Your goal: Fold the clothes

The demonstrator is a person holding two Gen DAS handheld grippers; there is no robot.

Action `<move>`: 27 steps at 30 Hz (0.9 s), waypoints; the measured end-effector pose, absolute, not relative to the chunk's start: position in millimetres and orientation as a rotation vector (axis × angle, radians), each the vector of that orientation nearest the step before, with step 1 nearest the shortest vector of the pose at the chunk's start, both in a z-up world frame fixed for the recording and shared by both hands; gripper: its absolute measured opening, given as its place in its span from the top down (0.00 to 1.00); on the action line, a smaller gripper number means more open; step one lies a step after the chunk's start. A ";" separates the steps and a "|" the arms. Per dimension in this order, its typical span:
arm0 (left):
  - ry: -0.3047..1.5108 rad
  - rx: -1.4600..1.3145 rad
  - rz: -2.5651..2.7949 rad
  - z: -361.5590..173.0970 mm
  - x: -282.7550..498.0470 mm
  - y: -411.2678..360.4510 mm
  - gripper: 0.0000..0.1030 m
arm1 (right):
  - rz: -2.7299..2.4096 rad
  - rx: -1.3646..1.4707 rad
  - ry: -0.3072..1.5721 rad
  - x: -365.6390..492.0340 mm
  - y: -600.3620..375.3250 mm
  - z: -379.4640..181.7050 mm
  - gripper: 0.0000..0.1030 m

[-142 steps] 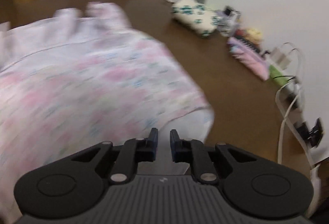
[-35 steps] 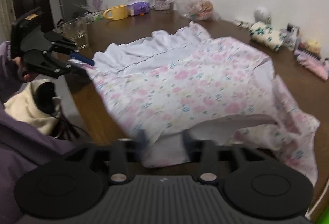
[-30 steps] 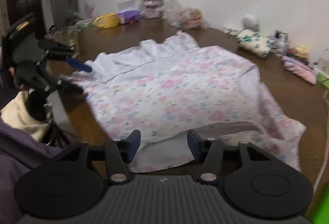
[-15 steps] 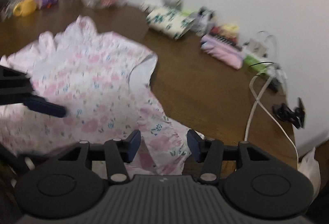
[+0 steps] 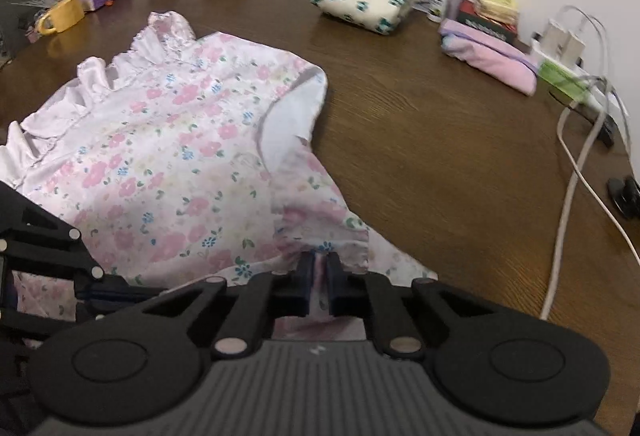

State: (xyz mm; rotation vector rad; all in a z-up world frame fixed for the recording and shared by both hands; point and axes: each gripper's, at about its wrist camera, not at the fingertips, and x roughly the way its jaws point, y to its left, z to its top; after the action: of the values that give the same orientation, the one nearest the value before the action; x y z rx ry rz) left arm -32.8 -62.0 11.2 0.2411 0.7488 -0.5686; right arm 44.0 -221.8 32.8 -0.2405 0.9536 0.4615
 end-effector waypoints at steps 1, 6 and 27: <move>0.750 0.241 -0.553 11.9 -33.0 -54.4 0.98 | 0.471 -0.243 0.950 45.5 -216.3 33.4 0.94; 0.751 0.213 -0.477 25.3 -39.5 3.9 0.99 | 0.554 -0.256 0.957 53.5 -182.3 34.3 0.97; 0.612 0.367 -0.886 51.9 -57.8 -66.2 0.62 | 0.399 -0.060 0.846 29.6 -194.5 47.3 0.51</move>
State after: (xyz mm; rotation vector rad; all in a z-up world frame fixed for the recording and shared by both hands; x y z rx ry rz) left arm -57.8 -66.2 51.9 0.3674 0.6116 -0.8860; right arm 29.6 -194.5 47.3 -0.0595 0.8456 0.3987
